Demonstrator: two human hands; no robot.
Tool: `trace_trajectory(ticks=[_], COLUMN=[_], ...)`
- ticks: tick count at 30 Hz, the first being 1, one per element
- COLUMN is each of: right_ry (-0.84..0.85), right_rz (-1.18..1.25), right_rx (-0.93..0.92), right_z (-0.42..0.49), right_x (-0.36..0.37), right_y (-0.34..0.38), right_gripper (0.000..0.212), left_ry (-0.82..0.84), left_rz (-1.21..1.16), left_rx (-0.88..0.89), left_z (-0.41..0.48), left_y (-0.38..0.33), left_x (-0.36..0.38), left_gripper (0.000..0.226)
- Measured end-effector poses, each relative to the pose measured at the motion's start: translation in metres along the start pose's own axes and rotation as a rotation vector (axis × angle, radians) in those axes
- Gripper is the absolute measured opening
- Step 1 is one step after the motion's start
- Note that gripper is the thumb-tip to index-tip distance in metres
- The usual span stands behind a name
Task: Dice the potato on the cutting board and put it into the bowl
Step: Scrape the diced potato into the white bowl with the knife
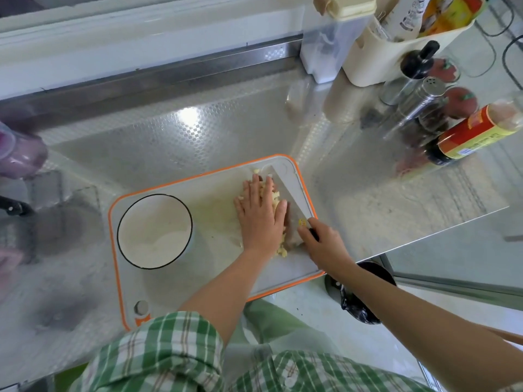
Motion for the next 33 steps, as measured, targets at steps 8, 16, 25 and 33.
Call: trace_trajectory(ticks=[8, 16, 25, 33], right_ry=[0.016, 0.024, 0.040, 0.055], right_rz=[0.156, 0.164, 0.099, 0.047], right_rx=[0.004, -0.019, -0.187, -0.330], right_z=[-0.003, -0.017, -0.030, -0.032], right_x=[-0.009, 0.000, 0.018, 0.060], right_y=[0.023, 0.036, 0.098, 0.162], right_gripper=[0.034, 0.037, 0.034, 0.038], left_ry=[-0.133, -0.176, -0.341, -0.463], left_rz=[-0.064, -0.090, -0.084, -0.059], left_rx=[0.104, 0.124, 0.107, 0.015], left_z=[0.002, -0.009, -0.024, -0.033], left_y=[-0.016, -0.013, 0.005, 0.053], left_x=[-0.017, -0.033, -0.101, -0.165], left_gripper=[0.058, 0.055, 0.050, 0.055])
Point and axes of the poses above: each hand's wrist, its own z-axis towards the middle knuckle, its own x-axis out of the palm, y = z × x, the point moved 9 cm from there along z, towards the middle knuckle, and after that the axes turned 2 degrees about -z, right-handed, at the moved point
